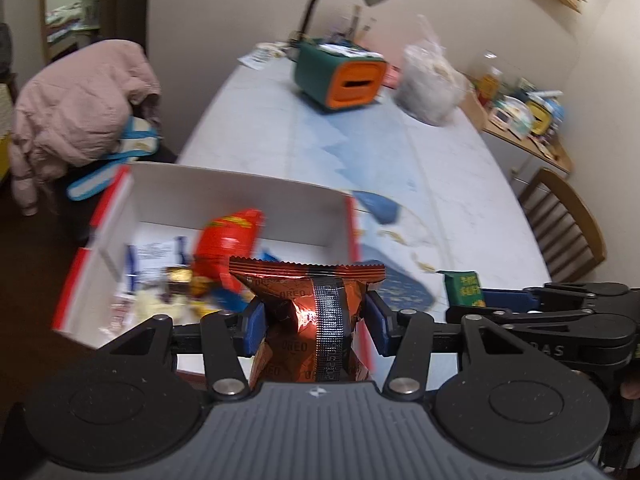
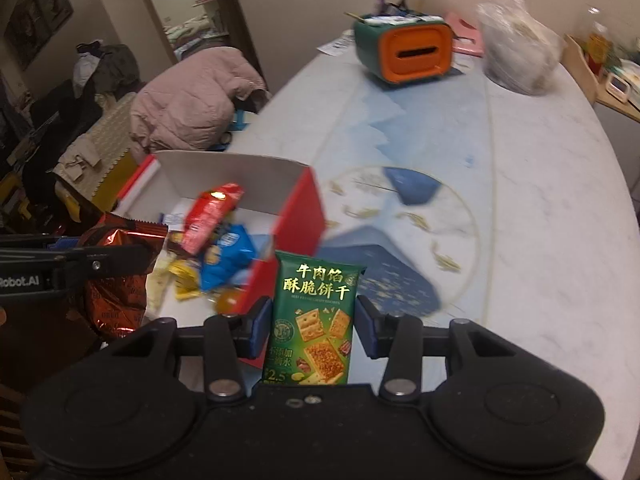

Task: Organize snacks
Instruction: 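Carry the copper candy and green cracker packet over the box with both tools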

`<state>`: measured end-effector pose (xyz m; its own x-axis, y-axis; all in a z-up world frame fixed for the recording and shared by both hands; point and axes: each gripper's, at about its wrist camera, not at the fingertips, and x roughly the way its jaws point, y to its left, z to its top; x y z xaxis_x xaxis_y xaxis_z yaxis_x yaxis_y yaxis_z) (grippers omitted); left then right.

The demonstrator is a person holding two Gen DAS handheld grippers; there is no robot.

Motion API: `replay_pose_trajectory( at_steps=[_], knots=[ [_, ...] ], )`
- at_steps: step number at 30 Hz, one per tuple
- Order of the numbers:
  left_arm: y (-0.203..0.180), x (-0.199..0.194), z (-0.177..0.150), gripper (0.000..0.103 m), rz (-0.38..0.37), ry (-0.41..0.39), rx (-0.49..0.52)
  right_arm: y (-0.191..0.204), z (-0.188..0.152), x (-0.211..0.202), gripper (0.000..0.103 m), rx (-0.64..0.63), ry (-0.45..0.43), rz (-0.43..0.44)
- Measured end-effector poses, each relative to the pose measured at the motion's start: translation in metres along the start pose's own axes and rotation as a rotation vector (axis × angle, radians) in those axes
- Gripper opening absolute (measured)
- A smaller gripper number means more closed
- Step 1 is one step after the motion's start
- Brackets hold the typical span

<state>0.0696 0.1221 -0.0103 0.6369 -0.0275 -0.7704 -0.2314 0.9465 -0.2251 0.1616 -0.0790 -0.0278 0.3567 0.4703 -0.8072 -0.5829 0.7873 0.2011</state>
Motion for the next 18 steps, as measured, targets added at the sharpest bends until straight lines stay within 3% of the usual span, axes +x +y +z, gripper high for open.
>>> replay_pose_trajectory(
  at_steps=[10, 18],
  knots=[
    [0.071, 0.004, 0.012, 0.050, 0.112, -0.011, -0.003, 0.063, 0.024, 0.039, 0.043, -0.063, 0.002, -0.002],
    [0.096, 0.036, 0.024, 0.050, 0.166, 0.013, 0.052, 0.097, 0.036, 0.085, 0.043, -0.103, 0.037, -0.022]
  ],
)
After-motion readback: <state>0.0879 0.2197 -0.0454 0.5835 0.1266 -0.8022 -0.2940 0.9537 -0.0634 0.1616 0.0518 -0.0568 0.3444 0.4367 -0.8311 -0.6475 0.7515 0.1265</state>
